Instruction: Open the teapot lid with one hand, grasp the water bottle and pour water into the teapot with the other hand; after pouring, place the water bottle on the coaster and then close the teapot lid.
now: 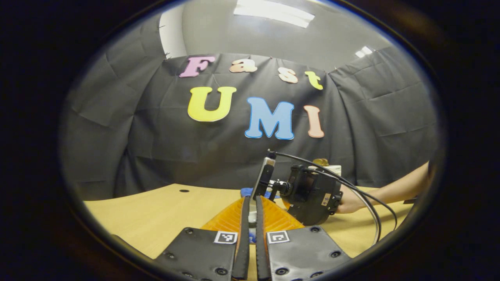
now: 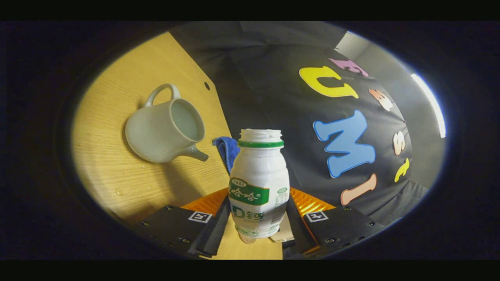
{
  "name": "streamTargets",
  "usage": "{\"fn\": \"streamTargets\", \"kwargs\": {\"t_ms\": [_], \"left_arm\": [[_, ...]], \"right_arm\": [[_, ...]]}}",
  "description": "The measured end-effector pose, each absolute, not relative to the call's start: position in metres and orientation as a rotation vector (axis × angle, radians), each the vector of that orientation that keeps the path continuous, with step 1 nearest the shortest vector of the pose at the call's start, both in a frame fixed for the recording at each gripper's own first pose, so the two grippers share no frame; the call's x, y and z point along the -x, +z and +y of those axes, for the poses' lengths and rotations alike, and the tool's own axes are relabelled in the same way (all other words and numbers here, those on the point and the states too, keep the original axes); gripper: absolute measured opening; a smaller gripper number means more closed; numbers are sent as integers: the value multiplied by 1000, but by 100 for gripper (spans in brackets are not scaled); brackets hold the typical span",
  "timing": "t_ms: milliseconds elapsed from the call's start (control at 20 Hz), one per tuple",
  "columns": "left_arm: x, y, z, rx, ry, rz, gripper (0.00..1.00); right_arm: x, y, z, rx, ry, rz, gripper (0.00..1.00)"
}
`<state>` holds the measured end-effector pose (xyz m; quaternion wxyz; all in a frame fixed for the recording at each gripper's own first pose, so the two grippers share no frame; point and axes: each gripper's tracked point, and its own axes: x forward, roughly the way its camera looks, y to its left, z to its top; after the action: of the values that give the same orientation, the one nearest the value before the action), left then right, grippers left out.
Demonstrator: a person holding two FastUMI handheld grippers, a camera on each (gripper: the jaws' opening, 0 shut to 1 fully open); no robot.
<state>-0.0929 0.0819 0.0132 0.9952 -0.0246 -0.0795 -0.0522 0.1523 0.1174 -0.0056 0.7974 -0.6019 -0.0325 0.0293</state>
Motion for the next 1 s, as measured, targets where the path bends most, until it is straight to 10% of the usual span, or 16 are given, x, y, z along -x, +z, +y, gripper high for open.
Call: {"fn": "streamTargets", "kwargs": {"t_ms": [1000], "left_arm": [[93,14,88,54,-94,-164,13]], "right_arm": [[-153,6,139,1668,67,-201,72]]}}
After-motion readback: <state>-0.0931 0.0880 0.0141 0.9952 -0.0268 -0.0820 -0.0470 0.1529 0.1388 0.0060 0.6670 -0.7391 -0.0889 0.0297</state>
